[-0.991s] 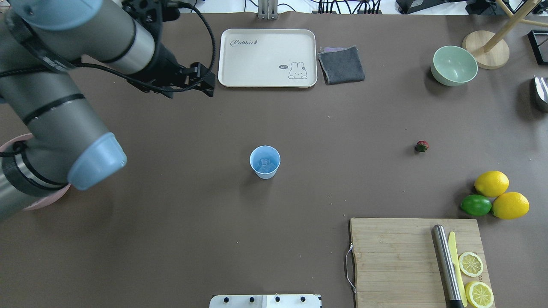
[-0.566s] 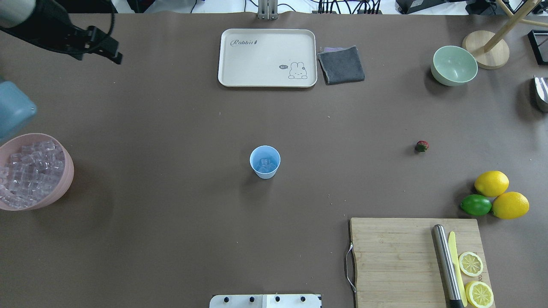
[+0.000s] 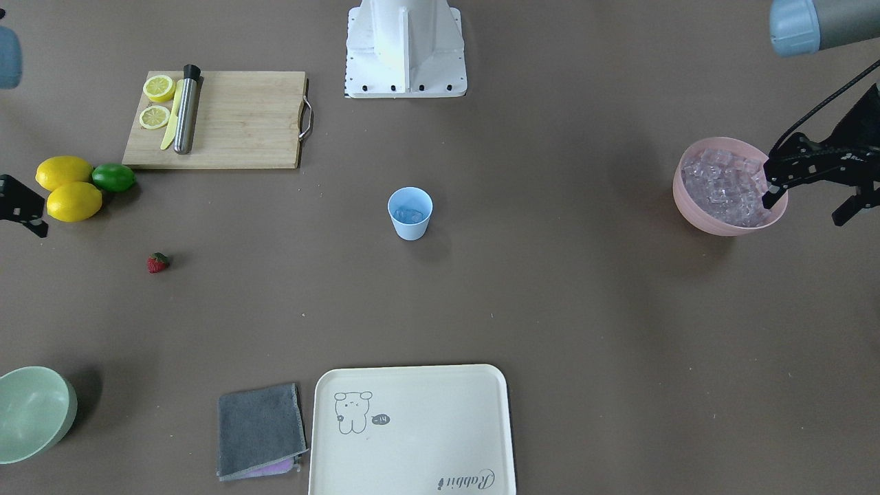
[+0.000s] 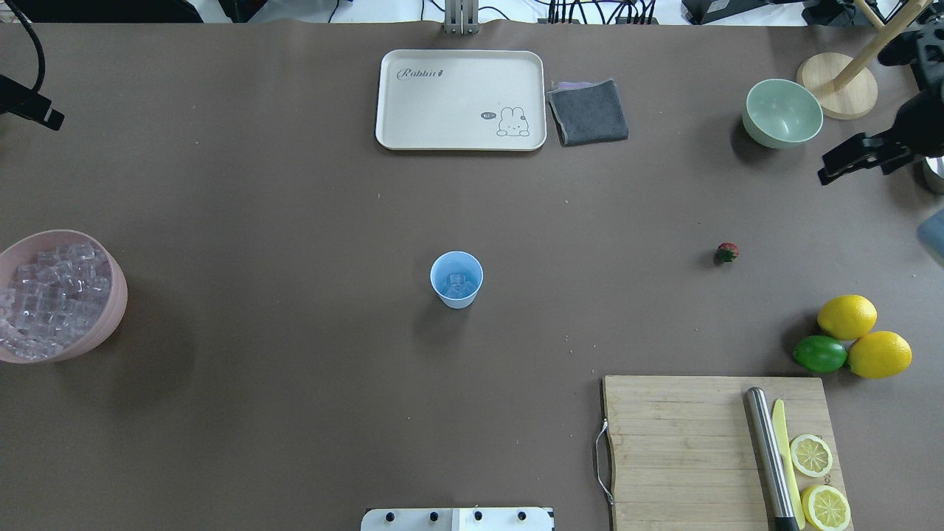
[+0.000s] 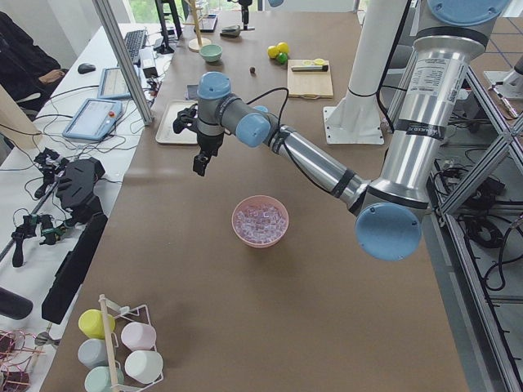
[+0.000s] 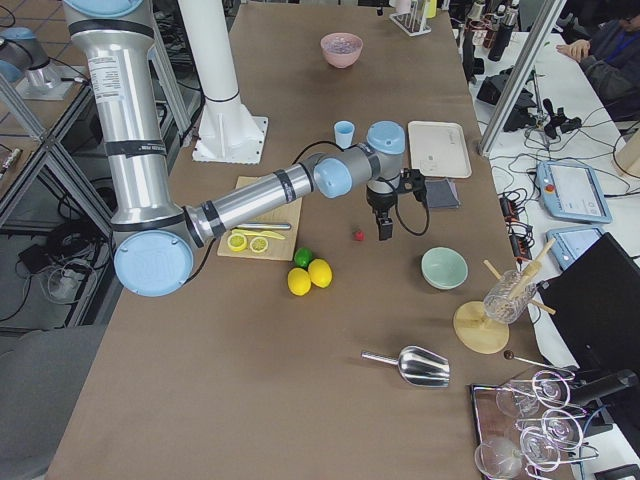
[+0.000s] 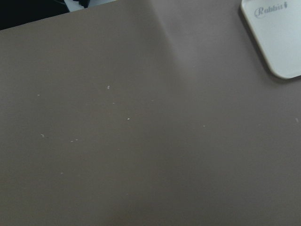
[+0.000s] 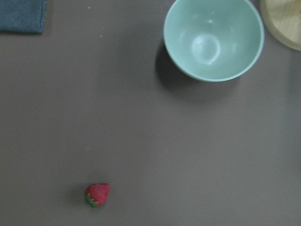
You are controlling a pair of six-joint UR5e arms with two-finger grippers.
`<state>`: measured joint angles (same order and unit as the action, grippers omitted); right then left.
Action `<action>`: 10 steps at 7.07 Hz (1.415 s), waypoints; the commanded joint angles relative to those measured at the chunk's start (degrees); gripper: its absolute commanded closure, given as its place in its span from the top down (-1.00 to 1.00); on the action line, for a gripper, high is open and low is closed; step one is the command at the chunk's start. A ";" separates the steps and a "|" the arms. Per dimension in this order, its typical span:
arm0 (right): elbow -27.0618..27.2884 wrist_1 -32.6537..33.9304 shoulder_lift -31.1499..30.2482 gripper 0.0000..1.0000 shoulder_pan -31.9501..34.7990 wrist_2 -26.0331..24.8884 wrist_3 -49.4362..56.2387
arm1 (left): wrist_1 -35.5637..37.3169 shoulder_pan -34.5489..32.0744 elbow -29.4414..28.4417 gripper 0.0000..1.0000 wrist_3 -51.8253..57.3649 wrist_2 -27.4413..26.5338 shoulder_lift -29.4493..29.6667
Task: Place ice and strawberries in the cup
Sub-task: 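Move the right gripper over the red strawberry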
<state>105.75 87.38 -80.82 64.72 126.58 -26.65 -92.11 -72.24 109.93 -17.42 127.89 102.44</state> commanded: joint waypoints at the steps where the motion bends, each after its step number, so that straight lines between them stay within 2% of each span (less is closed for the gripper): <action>1: -2.65 -0.97 3.39 1.00 -7.58 -2.39 -5.17 | 0.09 -1.85 -0.59 0.93 0.72 0.00 -0.48; 3: -8.51 -10.95 2.86 1.00 -9.69 -2.56 -5.43 | 0.18 -2.55 -0.59 0.93 0.81 0.17 -0.57; 4: -11.76 -13.79 3.38 1.00 -10.66 -3.61 -5.43 | 0.18 -2.56 -0.59 0.93 0.89 0.17 -0.66; 10: -12.59 -15.13 3.04 0.98 -15.06 -5.11 -8.94 | 0.09 -2.65 -0.24 0.95 0.90 0.08 -0.83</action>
<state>93.25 72.26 -77.73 50.35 121.81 -35.44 -91.99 -74.88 109.80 -16.52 128.04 101.61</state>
